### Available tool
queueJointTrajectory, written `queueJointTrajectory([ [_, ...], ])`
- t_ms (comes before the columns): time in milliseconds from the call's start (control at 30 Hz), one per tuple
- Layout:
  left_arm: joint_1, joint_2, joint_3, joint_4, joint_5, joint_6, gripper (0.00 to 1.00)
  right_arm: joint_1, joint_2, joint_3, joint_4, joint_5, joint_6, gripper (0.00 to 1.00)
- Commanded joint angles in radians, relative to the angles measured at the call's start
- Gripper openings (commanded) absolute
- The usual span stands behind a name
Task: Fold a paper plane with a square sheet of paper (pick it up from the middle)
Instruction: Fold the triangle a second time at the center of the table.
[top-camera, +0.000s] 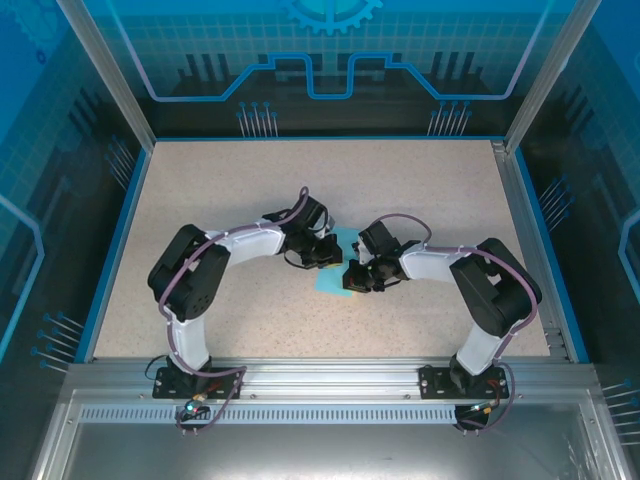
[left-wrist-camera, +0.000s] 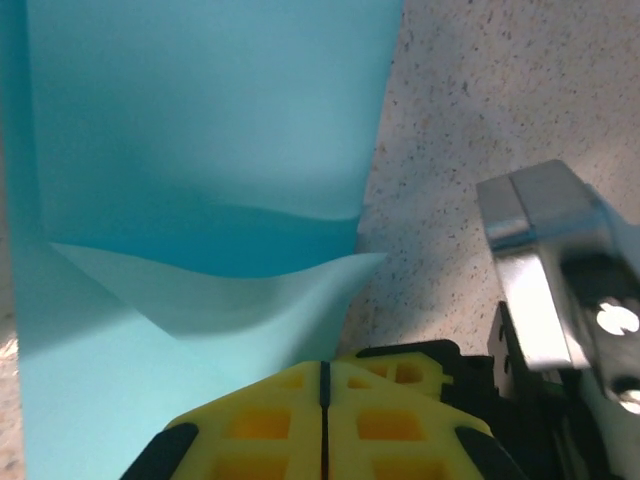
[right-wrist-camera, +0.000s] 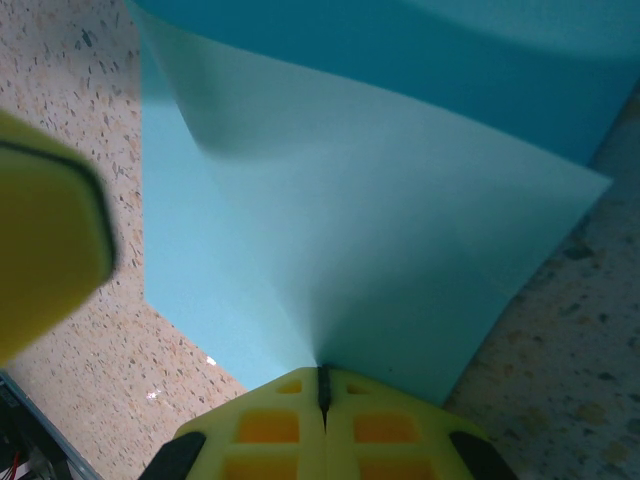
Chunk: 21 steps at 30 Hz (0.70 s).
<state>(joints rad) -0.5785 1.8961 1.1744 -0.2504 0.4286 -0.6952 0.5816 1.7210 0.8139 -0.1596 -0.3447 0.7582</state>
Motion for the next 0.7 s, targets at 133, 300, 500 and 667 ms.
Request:
queueJointTrajectory([
  [133,-0.003,0.096,-0.020,0.073,0.003,-0.045,0.08,-0.015,0.045,-0.029,-0.144,0.072,-0.014,0.01],
  [300,0.003,0.126,-0.045,0.080,-0.036,-0.033,0.08,-0.016,0.050,-0.033,-0.149,0.078,-0.014,0.01],
  [500,0.023,0.145,-0.079,0.123,-0.048,-0.009,0.10,-0.016,0.054,-0.025,-0.167,0.088,-0.017,0.00],
  [667,0.049,0.138,-0.095,0.146,-0.071,0.000,0.11,-0.017,0.052,-0.025,-0.176,0.094,-0.017,0.00],
])
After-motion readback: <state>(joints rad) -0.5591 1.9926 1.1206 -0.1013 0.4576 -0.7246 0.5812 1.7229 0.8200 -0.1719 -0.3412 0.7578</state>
